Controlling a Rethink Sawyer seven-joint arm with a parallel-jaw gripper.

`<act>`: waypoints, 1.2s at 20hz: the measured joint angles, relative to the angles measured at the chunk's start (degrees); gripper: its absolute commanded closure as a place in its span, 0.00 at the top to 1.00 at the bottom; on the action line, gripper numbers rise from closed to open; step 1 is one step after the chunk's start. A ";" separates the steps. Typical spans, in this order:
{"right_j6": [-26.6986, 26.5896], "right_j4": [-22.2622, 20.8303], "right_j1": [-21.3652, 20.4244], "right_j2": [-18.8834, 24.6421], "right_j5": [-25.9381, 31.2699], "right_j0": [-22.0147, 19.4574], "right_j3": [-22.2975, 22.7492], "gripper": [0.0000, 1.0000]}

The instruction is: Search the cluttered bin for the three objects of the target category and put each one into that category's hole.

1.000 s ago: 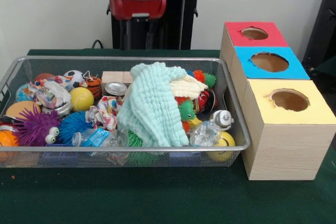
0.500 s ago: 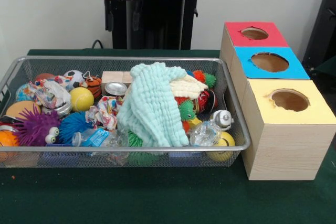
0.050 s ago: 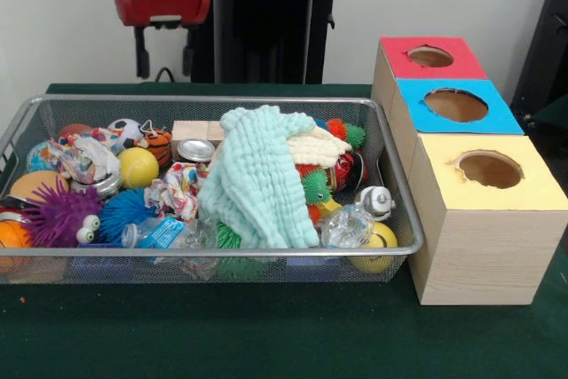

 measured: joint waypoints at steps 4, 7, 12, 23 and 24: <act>0.00 -4.55 3.30 0.81 -3.06 -3.65 -0.32 1.00; 0.00 -7.37 5.52 0.95 -4.79 -5.34 -0.65 1.00; 0.00 -12.40 9.81 1.00 -7.36 -7.11 -1.40 1.00; 0.00 -18.12 14.51 0.07 -13.94 -3.44 -1.69 1.00; 0.00 -18.12 14.52 -0.07 -14.24 -2.91 -1.70 1.00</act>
